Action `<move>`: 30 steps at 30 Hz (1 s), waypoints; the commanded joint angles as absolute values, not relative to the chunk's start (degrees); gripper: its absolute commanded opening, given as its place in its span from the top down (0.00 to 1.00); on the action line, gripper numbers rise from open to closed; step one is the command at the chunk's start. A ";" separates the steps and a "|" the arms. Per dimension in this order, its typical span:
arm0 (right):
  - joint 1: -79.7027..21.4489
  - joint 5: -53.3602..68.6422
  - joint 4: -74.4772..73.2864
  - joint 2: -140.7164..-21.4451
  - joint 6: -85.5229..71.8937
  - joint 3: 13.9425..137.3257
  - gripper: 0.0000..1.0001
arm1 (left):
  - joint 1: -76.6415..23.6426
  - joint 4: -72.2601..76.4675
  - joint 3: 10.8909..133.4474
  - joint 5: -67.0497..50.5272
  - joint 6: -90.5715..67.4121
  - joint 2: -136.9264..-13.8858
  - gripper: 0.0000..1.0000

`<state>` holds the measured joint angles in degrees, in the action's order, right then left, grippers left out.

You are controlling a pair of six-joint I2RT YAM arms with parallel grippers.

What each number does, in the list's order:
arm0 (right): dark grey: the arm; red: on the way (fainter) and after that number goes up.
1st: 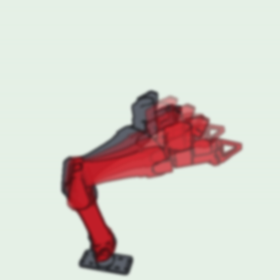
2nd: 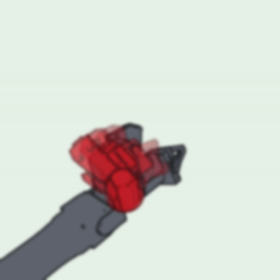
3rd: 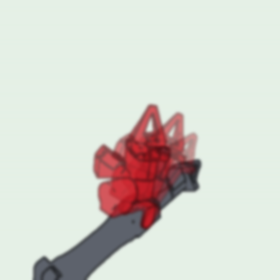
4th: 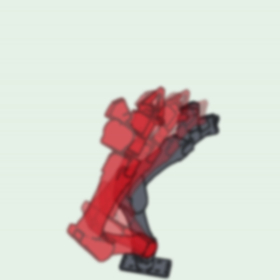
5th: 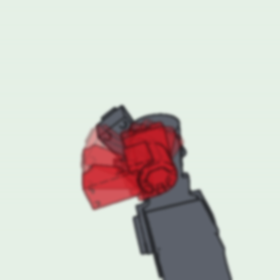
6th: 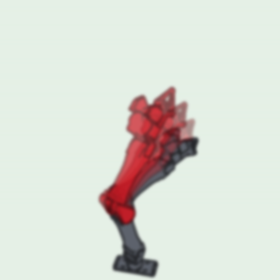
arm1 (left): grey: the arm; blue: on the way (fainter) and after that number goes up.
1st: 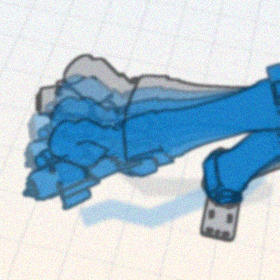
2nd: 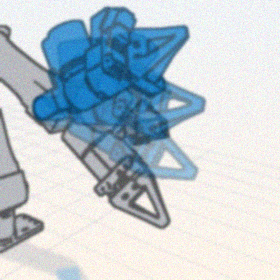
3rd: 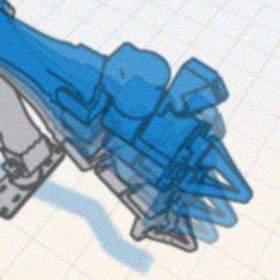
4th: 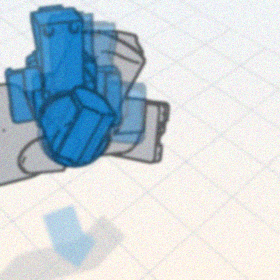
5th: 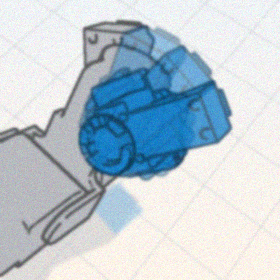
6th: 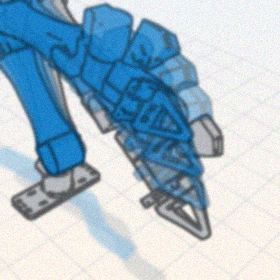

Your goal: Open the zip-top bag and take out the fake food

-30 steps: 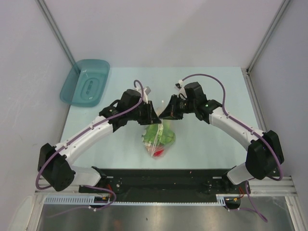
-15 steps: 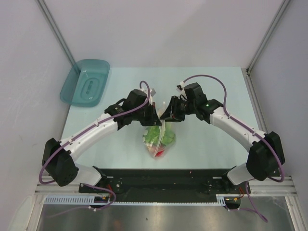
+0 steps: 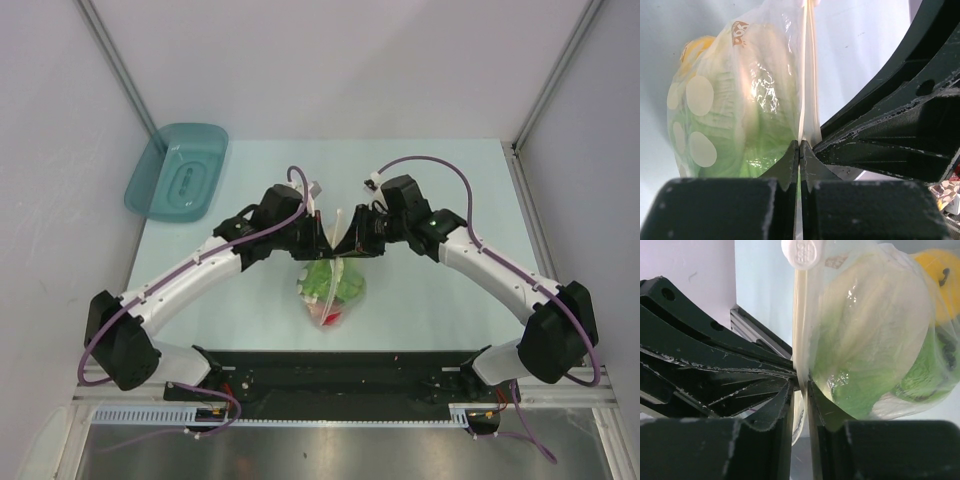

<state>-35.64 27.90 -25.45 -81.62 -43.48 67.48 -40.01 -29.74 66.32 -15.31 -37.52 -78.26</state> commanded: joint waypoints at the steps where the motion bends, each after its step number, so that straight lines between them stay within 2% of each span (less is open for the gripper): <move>1: -36.12 26.28 -24.96 -81.39 -41.75 66.89 0.77 | -40.08 -28.39 66.71 -16.17 -37.97 -75.41 1.00; 5: -36.91 24.79 -26.01 -81.56 -40.87 66.36 0.75 | -39.99 -27.86 66.18 -16.35 -38.58 -74.45 1.00; 8: -37.79 23.55 -26.02 -81.82 -40.60 65.83 0.79 | -40.08 -28.21 66.62 -16.00 -38.67 -73.83 1.00; 9: -37.88 23.55 -26.10 -81.91 -40.69 65.92 0.82 | -39.99 -28.56 66.71 -15.74 -38.67 -73.65 1.00; 10: -38.23 23.38 -26.28 -81.91 -40.52 65.92 0.90 | -39.99 -28.91 67.23 -15.21 -38.50 -73.39 1.00; 12: -38.41 22.42 -26.54 -81.57 -40.43 66.18 0.99 | -39.99 -30.14 68.37 -14.51 -38.32 -72.78 1.00; 23: -37.36 11.97 -41.21 -72.88 -33.93 71.10 1.00 | -39.38 -39.98 74.00 -2.65 -32.17 -69.44 1.00; 30: -33.67 11.60 -45.88 -67.24 -31.82 72.33 1.00 | -36.30 -41.04 71.90 -1.41 -30.76 -67.77 1.00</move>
<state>-35.31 13.74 -42.33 -70.39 -34.37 69.71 -38.17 -40.58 71.33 -3.92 -32.91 -70.02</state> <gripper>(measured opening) 0.010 0.005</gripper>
